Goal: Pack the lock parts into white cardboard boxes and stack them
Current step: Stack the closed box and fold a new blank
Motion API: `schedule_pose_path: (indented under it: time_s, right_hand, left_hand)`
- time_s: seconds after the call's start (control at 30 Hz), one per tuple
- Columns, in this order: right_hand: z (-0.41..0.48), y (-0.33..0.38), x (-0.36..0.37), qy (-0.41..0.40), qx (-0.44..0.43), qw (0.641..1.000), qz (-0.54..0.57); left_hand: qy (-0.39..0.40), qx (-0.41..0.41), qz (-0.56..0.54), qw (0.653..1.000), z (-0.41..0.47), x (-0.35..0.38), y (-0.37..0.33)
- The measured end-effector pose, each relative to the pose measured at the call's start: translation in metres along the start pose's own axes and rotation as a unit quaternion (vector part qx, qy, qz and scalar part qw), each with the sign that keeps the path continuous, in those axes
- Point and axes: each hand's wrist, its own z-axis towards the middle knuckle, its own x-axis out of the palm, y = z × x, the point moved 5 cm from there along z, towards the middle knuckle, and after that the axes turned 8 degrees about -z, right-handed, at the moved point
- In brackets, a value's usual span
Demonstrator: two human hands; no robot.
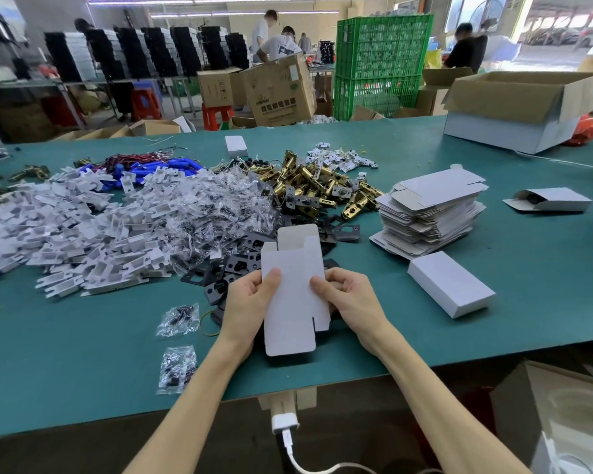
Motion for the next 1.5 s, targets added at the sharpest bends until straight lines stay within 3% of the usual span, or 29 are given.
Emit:
schedule_pose_path:
  time_s: [0.2, 0.47, 0.63, 1.0, 1.27, 1.5]
  right_hand:
    - [-0.002, 0.0, -0.007, -0.029, -0.005, 0.998, 0.06]
    - [-0.001, 0.009, -0.007, -0.071, -0.057, 0.995, -0.031]
    - [-0.002, 0.011, -0.003, -0.039, -0.058, 0.996, -0.054]
    - [-0.002, 0.008, -0.002, 0.033, -0.037, 0.999, 0.015]
    - [-0.002, 0.005, -0.005, 0.011, -0.012, 0.998, 0.054]
    - [-0.002, 0.003, -0.006, -0.004, -0.014, 1.0, 0.025]
  left_hand:
    - [0.055, -0.001, -0.004, 0.998, 0.0, 0.005, 0.002]
    - [0.078, 0.011, 0.022, 0.997, -0.006, 0.015, -0.003]
    - [0.078, 0.026, 0.013, 0.997, -0.006, 0.014, -0.012]
    - [0.044, 0.011, -0.015, 0.999, -0.005, 0.01, -0.012]
    - [0.027, 0.01, 0.003, 1.0, -0.003, 0.004, -0.006]
    - [0.091, 0.008, 0.027, 0.995, -0.006, 0.011, -0.008]
